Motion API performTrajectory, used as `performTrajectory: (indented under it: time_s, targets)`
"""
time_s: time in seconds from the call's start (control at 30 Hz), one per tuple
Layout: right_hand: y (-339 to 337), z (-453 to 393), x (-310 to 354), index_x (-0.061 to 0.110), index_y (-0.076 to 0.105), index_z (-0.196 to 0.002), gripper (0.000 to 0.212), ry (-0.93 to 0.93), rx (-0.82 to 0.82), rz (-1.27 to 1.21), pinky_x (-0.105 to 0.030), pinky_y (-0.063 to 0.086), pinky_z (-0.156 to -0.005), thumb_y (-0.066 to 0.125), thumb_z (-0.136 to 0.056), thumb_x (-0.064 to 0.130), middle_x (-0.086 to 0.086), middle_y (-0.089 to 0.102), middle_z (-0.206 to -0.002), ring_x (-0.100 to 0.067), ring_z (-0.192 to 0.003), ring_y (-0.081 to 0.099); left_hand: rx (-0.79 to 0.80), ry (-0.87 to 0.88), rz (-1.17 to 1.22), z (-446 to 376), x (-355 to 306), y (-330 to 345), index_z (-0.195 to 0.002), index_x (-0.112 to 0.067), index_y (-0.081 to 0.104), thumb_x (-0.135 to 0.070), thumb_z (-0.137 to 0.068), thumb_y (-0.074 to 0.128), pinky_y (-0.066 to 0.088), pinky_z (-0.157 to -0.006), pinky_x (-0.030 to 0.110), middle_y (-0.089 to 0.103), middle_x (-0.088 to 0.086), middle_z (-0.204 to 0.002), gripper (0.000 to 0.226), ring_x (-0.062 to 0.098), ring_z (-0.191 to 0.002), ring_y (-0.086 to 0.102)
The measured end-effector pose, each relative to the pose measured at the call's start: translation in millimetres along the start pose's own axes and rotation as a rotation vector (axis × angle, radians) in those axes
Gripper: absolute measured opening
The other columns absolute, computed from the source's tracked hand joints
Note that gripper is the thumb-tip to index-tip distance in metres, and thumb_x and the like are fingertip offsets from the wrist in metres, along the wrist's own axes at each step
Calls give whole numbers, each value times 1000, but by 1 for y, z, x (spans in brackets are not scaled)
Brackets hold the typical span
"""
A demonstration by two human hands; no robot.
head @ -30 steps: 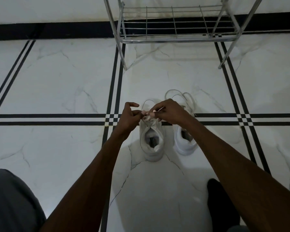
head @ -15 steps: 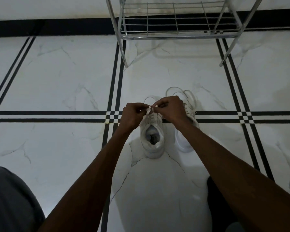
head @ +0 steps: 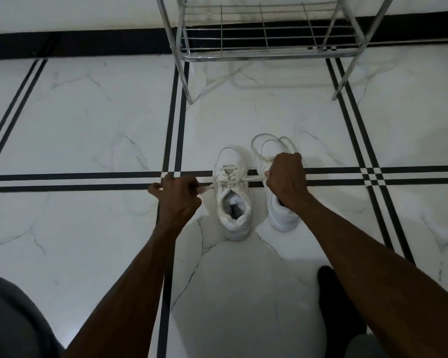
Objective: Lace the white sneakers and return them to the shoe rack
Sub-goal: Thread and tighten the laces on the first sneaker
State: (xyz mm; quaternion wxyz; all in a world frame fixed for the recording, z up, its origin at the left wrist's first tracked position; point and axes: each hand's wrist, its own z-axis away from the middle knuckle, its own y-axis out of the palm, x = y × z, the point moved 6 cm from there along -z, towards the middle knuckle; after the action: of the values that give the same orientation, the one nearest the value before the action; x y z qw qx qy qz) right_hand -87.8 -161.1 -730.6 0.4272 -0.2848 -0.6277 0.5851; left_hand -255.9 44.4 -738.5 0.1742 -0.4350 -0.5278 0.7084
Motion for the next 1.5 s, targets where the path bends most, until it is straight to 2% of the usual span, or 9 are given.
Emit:
performTrajectory:
  time_s: [0.27,0.33,0.4,0.47,0.6,0.93,1.1,1.23,1.5]
  targets:
    - [-14,7,22,18,36,-53,51,-174,-104,86,-30,52,-60,79,-43,-8,-7,50,-47,-27,-47,57,-3,-82,22,-5,7,8,-87,-26,77,-17,-86,71,25,-102,54,75,-4,-87,11,23,-109,57]
    - [-10,1,28,5,61,-69,19,-158,5,32,-40,53,-78,75,-66,-6,-16,68,-81,-37,-84,65,26,-44,25,-7,6,9,-98,-28,78,-20,-90,70,24,-106,57,77,-5,-98,14,25,-118,55]
    - [-3,-1,37,9,69,-113,35,-217,70,-132,-45,48,-93,69,-79,-1,-11,67,-118,-34,-114,56,90,10,84,-3,2,15,-117,-29,73,-24,-95,66,22,-112,59,74,-7,-118,23,25,-130,50]
    - [4,8,51,16,71,-115,41,-312,166,-308,-43,51,-93,66,-78,-1,-8,70,-119,-28,-111,61,140,56,121,2,-8,23,-129,-31,65,-26,-98,63,19,-114,59,72,-7,-123,31,23,-132,50]
    - [10,20,50,18,67,-81,23,-300,206,-207,-36,45,-67,54,-82,0,-10,71,-84,-27,-76,63,53,135,-61,5,-23,25,-106,-33,77,-18,-98,61,20,-108,58,76,-5,-92,23,26,-114,60]
    - [4,31,54,2,71,-92,20,-254,100,81,-35,42,-78,51,-89,0,-20,68,-99,-33,-98,62,-94,246,-323,6,-27,14,-80,-21,81,6,-64,72,29,-100,56,69,-6,-63,33,29,-95,61]
    - [15,31,49,3,66,-93,14,-93,204,-78,-29,38,-64,52,-92,4,-15,70,-97,-30,-91,68,72,70,193,4,-21,27,-88,-8,80,-5,-93,61,52,-74,37,77,11,-77,21,29,-77,72]
    - [18,33,53,0,59,-111,21,89,305,-400,-35,48,-70,55,-91,7,-18,65,-108,-32,-96,64,208,-100,507,5,-11,33,-116,-11,74,-26,-106,50,56,-78,32,77,9,-102,30,24,-92,72]
    - [33,26,81,5,57,-120,25,141,397,-691,-50,56,-89,54,-96,11,-18,63,-119,-34,-104,65,118,-243,541,-8,27,16,-119,-15,73,-36,-106,43,49,-77,32,74,7,-96,39,32,-99,69]
